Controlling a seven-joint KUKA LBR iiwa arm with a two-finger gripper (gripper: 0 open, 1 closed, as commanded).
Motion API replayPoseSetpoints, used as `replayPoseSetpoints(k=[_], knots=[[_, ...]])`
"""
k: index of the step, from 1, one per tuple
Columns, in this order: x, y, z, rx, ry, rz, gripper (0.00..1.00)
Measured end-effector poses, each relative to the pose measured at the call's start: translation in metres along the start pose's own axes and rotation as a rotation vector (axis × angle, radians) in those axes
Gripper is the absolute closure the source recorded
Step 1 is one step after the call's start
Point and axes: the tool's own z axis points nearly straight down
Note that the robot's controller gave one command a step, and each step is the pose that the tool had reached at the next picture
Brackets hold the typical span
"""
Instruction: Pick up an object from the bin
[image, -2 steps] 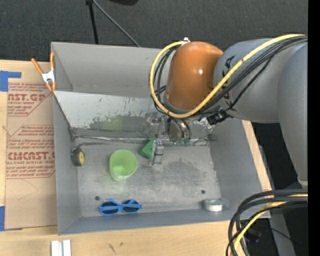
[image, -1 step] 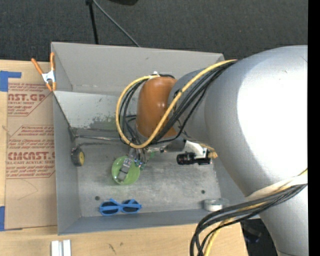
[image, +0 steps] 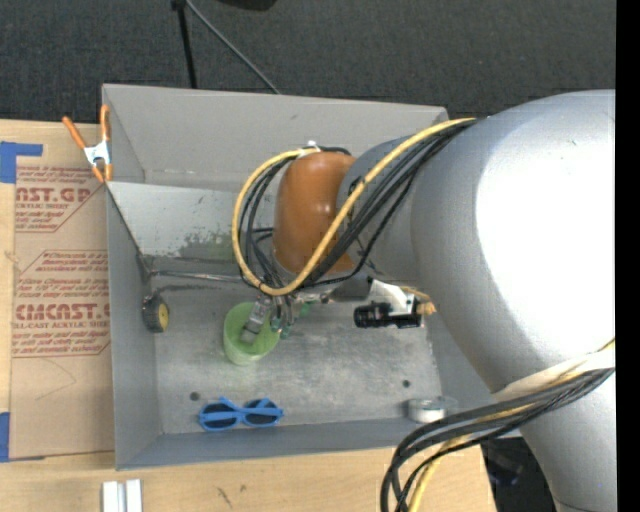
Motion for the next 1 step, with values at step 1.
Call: replayPoseSetpoints(k=[1], knots=[[0.008, 0.0055, -0.1283, -0.006, -0.006, -0.012, 1.0]])
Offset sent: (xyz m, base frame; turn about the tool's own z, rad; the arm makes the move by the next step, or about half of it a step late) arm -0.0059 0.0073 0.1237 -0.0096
